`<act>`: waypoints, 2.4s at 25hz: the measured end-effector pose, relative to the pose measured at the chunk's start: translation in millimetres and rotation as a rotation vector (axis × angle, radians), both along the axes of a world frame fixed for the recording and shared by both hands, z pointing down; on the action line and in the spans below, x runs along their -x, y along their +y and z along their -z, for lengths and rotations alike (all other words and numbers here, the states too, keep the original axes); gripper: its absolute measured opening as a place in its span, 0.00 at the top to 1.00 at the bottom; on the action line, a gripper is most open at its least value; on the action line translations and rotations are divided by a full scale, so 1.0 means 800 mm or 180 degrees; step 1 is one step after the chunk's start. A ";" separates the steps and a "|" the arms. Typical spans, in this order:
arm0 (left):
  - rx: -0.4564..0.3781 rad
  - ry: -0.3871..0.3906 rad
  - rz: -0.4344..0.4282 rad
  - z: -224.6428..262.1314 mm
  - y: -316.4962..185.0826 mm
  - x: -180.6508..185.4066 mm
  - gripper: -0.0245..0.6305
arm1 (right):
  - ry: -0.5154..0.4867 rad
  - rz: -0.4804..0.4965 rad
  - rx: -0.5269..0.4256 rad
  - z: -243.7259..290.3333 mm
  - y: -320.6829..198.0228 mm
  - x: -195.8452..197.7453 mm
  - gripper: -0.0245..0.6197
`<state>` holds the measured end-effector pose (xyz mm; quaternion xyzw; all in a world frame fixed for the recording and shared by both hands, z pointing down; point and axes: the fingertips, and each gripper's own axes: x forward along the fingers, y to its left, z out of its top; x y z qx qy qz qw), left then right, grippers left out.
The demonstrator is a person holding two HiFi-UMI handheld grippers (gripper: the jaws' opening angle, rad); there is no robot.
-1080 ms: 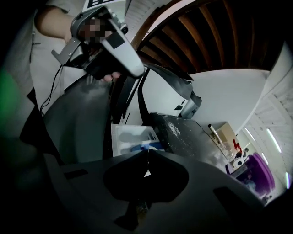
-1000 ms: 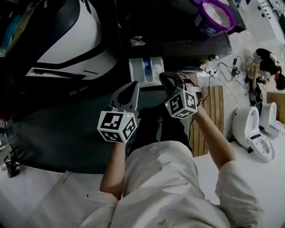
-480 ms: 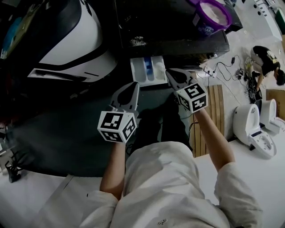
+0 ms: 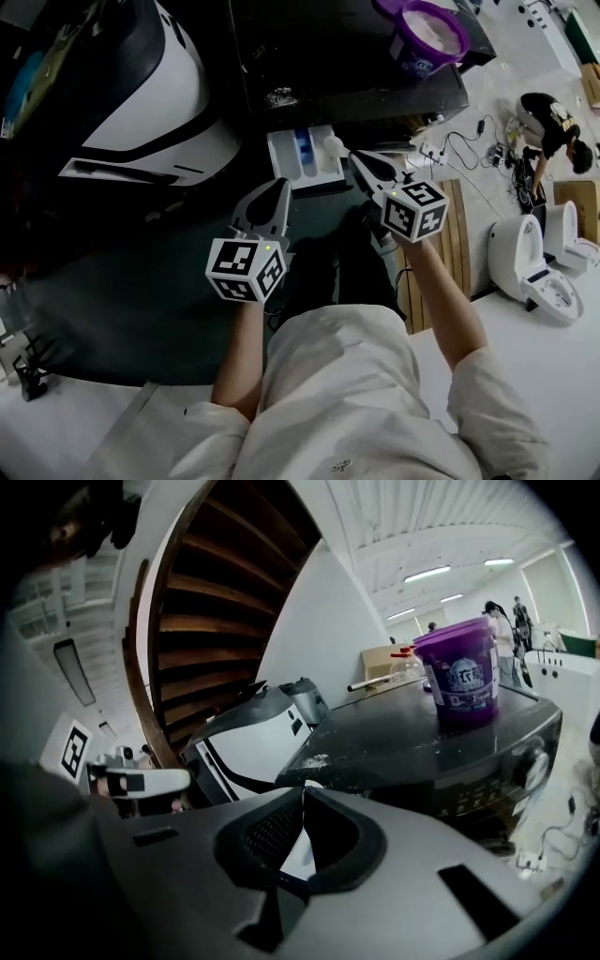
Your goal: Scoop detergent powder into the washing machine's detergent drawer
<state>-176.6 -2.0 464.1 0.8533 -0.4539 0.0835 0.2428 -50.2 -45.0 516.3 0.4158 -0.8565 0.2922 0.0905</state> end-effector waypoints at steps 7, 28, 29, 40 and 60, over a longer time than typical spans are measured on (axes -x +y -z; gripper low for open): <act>-0.0070 0.0017 -0.0046 0.010 -0.001 -0.005 0.94 | -0.0601 -0.0335 0.0067 0.040 0.006 -0.015 0.95; -0.0351 0.0039 0.0023 0.068 0.000 -0.028 0.94 | -0.1118 -0.0933 -0.0414 0.147 0.040 -0.078 0.95; -0.0364 0.0036 0.0022 0.071 0.000 -0.030 0.94 | -0.1127 -0.0930 -0.0431 0.150 0.041 -0.079 0.95; -0.0475 0.0015 0.0055 0.093 0.006 -0.031 0.94 | -0.0937 -0.0810 -0.0624 0.171 0.047 -0.076 0.95; -0.0500 0.0073 0.0083 0.100 0.015 -0.023 0.94 | -0.0817 -0.0723 -0.0645 0.167 0.058 -0.060 0.95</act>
